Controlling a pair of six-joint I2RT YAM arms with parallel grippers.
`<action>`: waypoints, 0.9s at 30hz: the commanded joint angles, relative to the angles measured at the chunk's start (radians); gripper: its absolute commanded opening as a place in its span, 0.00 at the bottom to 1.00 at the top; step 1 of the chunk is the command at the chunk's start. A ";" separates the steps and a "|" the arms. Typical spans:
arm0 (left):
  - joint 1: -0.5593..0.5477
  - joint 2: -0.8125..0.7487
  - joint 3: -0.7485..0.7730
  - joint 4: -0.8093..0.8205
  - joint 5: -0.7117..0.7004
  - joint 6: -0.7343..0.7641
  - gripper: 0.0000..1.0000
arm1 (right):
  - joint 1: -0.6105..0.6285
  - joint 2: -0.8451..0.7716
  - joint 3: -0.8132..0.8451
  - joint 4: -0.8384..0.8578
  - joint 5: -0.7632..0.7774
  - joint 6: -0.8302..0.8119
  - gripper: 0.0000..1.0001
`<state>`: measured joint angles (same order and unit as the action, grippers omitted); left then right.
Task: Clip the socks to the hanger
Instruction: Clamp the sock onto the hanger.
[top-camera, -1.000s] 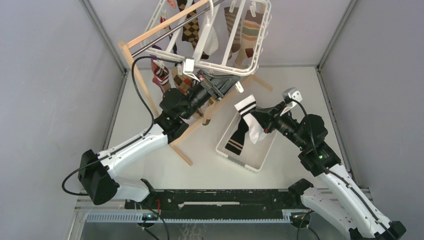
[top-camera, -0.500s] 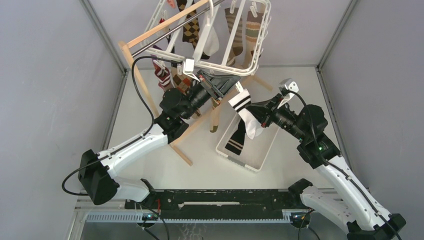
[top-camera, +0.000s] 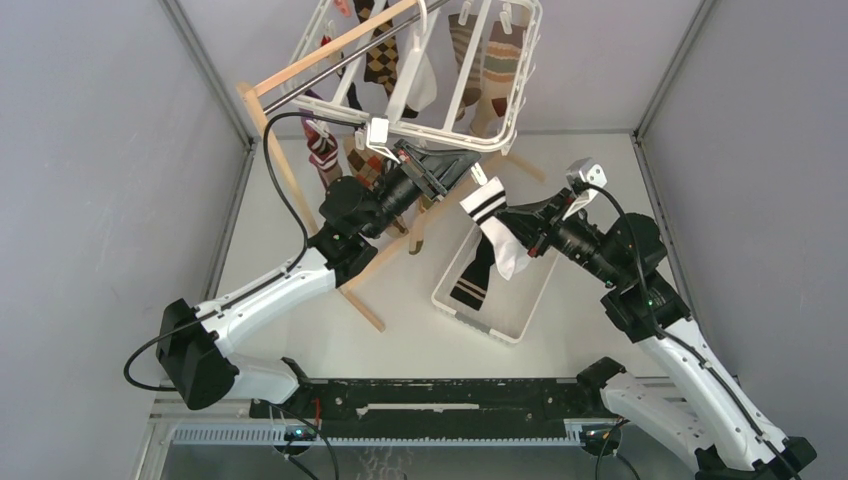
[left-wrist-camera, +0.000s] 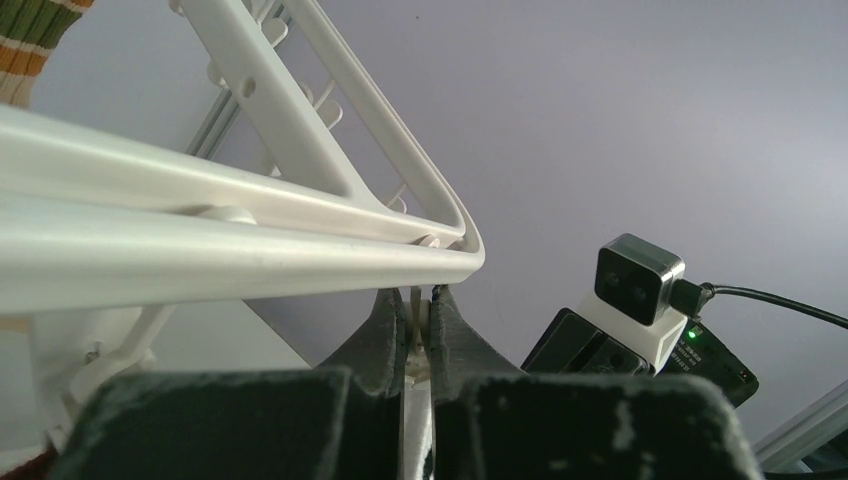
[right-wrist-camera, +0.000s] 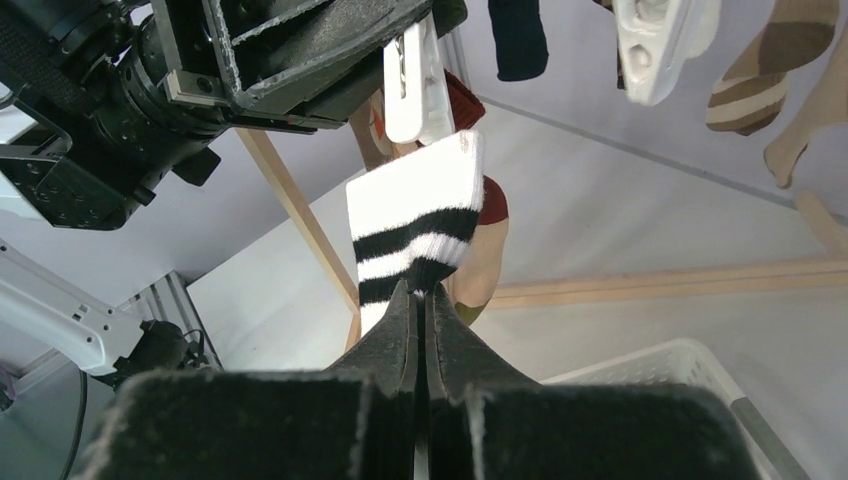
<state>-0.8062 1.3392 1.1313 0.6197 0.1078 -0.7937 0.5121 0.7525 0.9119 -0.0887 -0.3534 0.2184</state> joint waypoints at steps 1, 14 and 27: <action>0.004 0.002 -0.010 0.008 0.008 0.008 0.00 | -0.003 -0.020 0.042 -0.005 -0.007 0.000 0.00; 0.002 0.012 -0.011 0.021 0.025 -0.013 0.00 | -0.007 0.004 0.083 0.011 0.010 -0.029 0.00; 0.001 -0.001 -0.019 0.029 0.038 -0.019 0.00 | -0.036 0.071 0.118 0.054 -0.018 -0.024 0.00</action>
<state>-0.8062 1.3445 1.1313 0.6353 0.1165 -0.7979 0.4892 0.8097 0.9859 -0.0998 -0.3538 0.2043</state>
